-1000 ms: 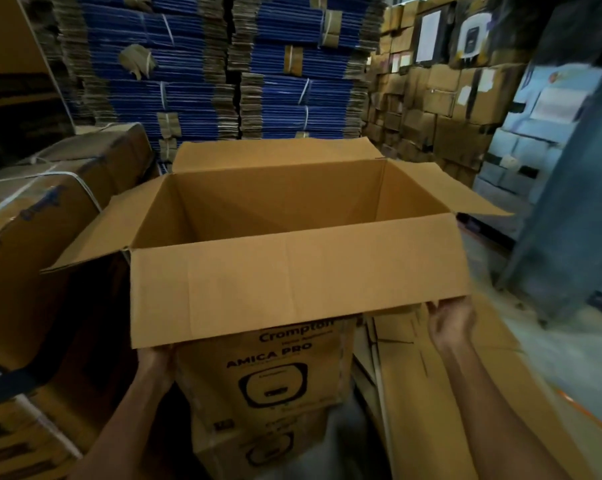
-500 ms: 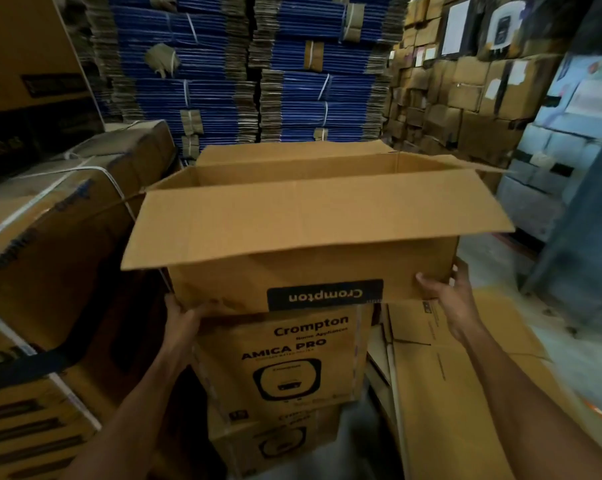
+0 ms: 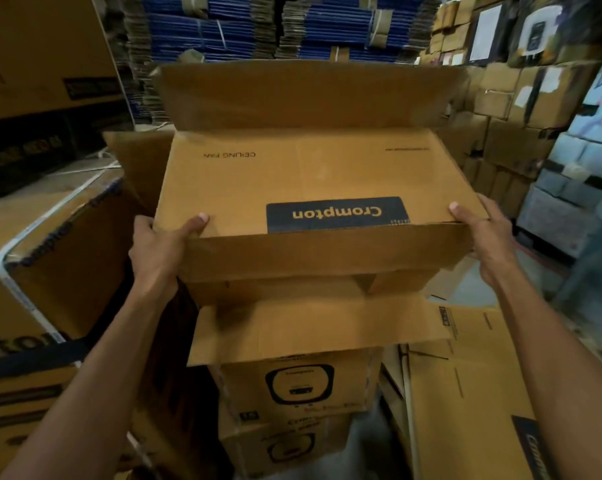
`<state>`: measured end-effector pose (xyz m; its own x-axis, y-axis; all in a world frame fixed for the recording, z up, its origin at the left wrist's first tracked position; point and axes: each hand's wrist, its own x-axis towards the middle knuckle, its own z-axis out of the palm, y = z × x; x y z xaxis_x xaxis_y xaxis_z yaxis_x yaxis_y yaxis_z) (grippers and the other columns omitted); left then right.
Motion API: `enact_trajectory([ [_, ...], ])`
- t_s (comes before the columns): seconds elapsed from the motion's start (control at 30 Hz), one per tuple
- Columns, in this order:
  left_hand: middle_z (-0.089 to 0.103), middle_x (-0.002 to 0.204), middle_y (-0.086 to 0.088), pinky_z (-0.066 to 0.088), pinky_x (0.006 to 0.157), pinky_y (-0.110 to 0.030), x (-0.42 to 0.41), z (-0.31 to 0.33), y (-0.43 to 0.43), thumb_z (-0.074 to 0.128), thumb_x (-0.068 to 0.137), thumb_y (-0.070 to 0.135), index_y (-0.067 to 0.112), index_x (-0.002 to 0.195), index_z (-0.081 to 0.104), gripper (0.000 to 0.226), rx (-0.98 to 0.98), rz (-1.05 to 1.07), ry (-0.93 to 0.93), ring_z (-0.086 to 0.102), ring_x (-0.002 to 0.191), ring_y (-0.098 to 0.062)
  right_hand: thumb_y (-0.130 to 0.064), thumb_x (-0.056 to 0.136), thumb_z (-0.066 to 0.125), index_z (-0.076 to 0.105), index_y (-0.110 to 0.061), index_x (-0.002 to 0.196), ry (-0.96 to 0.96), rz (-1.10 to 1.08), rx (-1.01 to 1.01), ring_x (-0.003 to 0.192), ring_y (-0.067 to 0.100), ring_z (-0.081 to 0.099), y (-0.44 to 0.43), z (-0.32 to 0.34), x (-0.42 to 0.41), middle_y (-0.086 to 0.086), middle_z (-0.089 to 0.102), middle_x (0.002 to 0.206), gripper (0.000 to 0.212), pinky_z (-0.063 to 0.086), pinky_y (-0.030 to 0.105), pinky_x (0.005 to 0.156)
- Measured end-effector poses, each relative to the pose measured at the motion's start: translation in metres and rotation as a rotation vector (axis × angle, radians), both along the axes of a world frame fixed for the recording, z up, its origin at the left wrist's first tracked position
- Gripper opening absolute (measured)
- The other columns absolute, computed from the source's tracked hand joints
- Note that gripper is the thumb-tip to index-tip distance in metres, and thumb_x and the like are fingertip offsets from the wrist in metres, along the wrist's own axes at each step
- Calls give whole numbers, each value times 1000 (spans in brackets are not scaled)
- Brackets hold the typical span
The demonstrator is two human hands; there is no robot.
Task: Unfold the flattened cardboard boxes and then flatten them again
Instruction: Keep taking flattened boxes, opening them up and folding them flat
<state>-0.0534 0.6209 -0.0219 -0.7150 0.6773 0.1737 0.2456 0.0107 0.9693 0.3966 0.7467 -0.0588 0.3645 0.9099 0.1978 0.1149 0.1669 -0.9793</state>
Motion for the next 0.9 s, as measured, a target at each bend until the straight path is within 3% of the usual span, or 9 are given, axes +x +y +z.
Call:
enact_trajectory([
  [0.23, 50, 126, 3, 46, 90, -39, 15, -11, 5, 76, 82, 57, 21, 136, 39, 74, 53, -53, 33, 53, 113, -19, -65, 76, 71, 56, -31, 133, 41, -10, -32, 120, 26, 56, -2, 0, 7, -3, 60, 130, 68, 46, 54, 103],
  [0.33, 52, 133, 3, 50, 98, -43, 8, -29, 6, 76, 76, 66, 27, 140, 35, 86, 82, -159, -20, 56, 120, -20, -59, 85, 67, 66, -29, 115, 229, 160, -39, 123, 29, 58, -10, -10, 5, -4, 67, 120, 42, 45, 49, 101],
  [0.4, 52, 137, 3, 51, 101, -46, 2, -43, 4, 78, 69, 65, 31, 142, 32, 93, 64, -251, -82, 56, 122, -20, -61, 79, 73, 54, -20, 139, 271, 253, -116, 135, 31, 47, -10, -32, 8, 2, 56, 141, 75, 37, 54, 111],
  [0.47, 51, 139, 3, 48, 105, -47, -2, -59, 1, 82, 64, 64, 28, 150, 28, 108, -20, -297, -121, 55, 125, -21, -60, 56, 88, 14, -17, 162, 280, 325, -209, 148, 32, 31, -10, -55, 10, 9, 33, 162, 136, 23, 55, 120],
  [0.5, 52, 138, 3, 46, 107, -48, -3, -65, -1, 83, 59, 66, 27, 153, 29, 115, -63, -309, -134, 54, 126, -22, -51, 58, 90, -2, -19, 162, 302, 350, -254, 149, 31, 28, -9, -64, 11, 10, 27, 165, 142, 19, 55, 122],
  [0.6, 52, 139, 5, 44, 111, -53, 0, -78, -2, 83, 55, 73, 30, 154, 28, 122, -113, -313, -145, 52, 130, -24, -33, 74, 85, -12, -21, 160, 280, 309, -324, 151, 28, 26, -7, -78, 6, 8, 19, 167, 131, 13, 56, 124],
  [0.67, 50, 139, 6, 44, 110, -54, 7, -75, 1, 81, 67, 70, 31, 154, 24, 111, -94, -284, -115, 52, 129, -23, -39, 70, 88, 11, -23, 161, 194, 206, -283, 149, 29, 31, -7, -78, 1, 5, 27, 165, 121, 22, 55, 121],
  [0.77, 52, 140, 3, 47, 107, -51, 13, -54, 7, 76, 78, 64, 28, 148, 31, 90, -40, -199, 7, 53, 128, -24, -27, 85, 80, 43, -24, 140, 143, 85, -116, 131, 25, 52, -4, -67, -2, 1, 57, 140, 65, 38, 48, 108],
  [0.9, 47, 140, -2, 47, 107, -50, 8, -5, 15, 77, 77, 65, 23, 143, 37, 88, 22, -148, 229, 51, 127, -24, -26, 86, 80, 37, -24, 150, 48, 0, -16, 125, 20, 53, 5, -29, 0, 4, 54, 145, 77, 45, 43, 105],
])
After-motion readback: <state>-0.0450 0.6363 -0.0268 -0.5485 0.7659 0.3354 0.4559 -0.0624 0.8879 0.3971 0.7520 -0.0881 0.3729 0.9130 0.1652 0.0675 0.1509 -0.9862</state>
